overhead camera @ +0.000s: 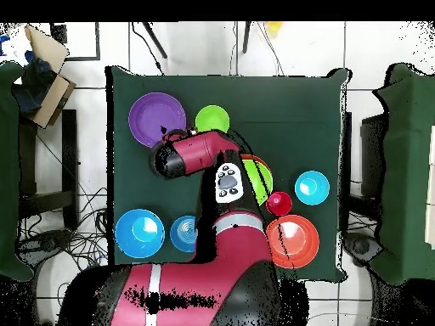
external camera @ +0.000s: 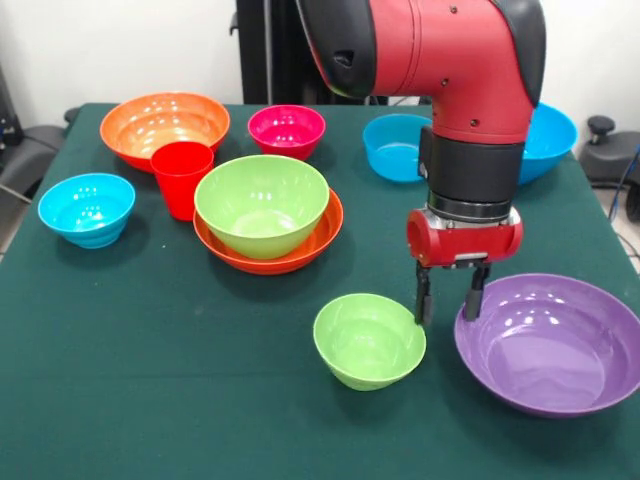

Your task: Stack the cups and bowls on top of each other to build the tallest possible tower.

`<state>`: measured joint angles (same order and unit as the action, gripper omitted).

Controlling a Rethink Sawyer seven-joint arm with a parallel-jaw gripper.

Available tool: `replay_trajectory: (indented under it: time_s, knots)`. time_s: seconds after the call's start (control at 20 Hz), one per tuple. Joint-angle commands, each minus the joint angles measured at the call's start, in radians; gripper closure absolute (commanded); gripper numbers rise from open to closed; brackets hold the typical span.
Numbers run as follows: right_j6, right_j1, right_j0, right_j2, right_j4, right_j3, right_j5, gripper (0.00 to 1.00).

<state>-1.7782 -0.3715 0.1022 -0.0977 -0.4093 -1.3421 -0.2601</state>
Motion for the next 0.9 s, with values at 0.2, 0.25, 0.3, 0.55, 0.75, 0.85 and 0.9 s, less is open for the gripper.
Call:
replay_trajectory:
  time_s: [0.2, 0.25, 0.3, 0.55, 0.75, 0.85, 0.9]
  knots:
    - [-0.140, 0.050, -0.022, 0.026, 0.032, 0.091, 0.004, 0.00]
    - [-0.139, 0.049, -0.026, 0.029, 0.036, 0.092, 0.000, 0.00]
    - [-0.139, 0.046, -0.028, 0.032, 0.039, 0.089, -0.003, 0.00]
    - [-0.133, 0.040, -0.036, 0.044, 0.054, 0.079, -0.005, 0.00]
    - [-0.131, 0.030, -0.043, 0.054, 0.069, 0.063, -0.007, 0.00]
    - [-0.130, 0.024, -0.048, 0.061, 0.075, 0.060, -0.010, 0.00]
    - [-0.129, 0.023, -0.050, 0.064, 0.076, 0.059, -0.011, 0.00]
